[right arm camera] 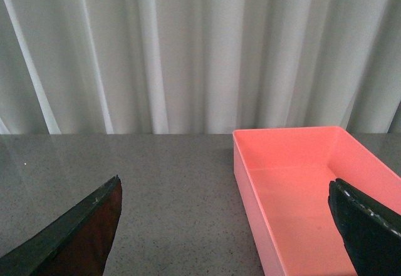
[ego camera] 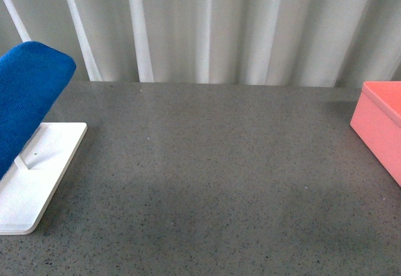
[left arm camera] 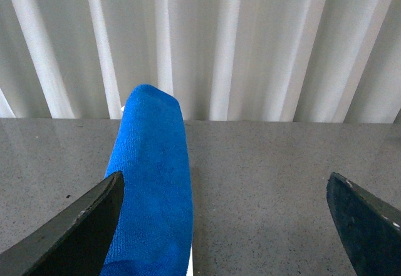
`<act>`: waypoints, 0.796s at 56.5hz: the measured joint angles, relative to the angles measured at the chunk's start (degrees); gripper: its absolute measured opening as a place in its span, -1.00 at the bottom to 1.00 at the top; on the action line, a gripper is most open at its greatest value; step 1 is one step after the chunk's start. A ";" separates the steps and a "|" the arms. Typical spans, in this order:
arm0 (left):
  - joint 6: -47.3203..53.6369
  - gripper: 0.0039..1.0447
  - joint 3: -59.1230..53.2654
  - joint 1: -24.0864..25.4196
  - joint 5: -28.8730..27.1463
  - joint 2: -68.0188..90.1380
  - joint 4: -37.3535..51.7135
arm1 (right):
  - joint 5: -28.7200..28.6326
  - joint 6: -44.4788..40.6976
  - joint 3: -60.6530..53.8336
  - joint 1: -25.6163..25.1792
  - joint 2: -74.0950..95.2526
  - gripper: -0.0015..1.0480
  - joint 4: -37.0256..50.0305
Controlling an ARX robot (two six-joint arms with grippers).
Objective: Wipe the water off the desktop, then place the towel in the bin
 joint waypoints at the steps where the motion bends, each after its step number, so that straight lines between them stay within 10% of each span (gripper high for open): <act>1: 0.00 0.88 0.00 0.00 0.00 0.00 0.00 | 0.02 0.00 0.00 0.00 -0.02 0.86 0.02; 45: 0.00 0.88 0.00 0.00 0.00 0.00 0.00 | 0.02 0.00 0.00 0.00 0.00 0.86 0.00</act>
